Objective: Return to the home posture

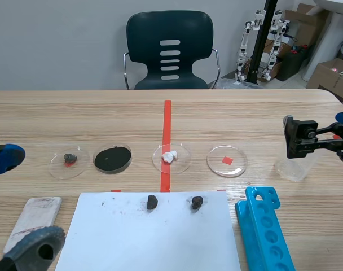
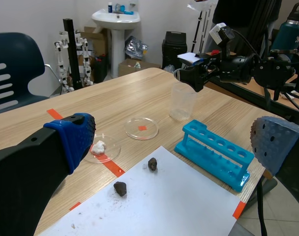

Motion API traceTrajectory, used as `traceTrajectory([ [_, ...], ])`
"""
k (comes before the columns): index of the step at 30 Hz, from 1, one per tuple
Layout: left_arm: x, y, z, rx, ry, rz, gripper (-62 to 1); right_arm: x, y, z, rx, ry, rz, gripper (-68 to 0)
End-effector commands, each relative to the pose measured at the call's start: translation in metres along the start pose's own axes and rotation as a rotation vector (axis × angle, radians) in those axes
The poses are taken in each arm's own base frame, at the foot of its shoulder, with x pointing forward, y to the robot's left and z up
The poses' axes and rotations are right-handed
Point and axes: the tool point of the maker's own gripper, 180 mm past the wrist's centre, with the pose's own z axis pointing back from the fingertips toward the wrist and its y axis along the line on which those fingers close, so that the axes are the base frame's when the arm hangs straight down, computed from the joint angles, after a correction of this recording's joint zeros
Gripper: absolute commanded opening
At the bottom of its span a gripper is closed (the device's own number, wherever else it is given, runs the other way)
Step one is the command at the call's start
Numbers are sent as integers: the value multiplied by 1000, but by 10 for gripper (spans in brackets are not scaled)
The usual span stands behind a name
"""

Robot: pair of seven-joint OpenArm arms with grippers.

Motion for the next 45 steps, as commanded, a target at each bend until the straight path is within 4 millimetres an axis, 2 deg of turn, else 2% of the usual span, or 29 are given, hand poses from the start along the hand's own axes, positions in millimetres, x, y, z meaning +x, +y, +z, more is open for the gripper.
traceTrajectory([
  [1, 6, -1, -2, 4, -32, 7, 14, 18, -3, -3, -2, -53, 8, -35],
  [17, 6, -1, -2, 4, -32, 7, 14, 18, -1, -1, 4, -44, 13, -35],
  [21, 6, -1, -2, 4, -32, 7, 14, 29, 9, 8, 34, -65, 38, -35],
  [28, 6, -1, -2, 4, -32, 7, 14, 43, 41, 36, 109, -90, 62, -35],
  [38, 6, -1, -2, 4, -32, 7, 14, 43, 87, 91, 227, -57, 155, -35],
  [45, 6, -1, -2, 4, -32, 7, 14, 40, 110, 128, 303, -85, 209, -35],
])
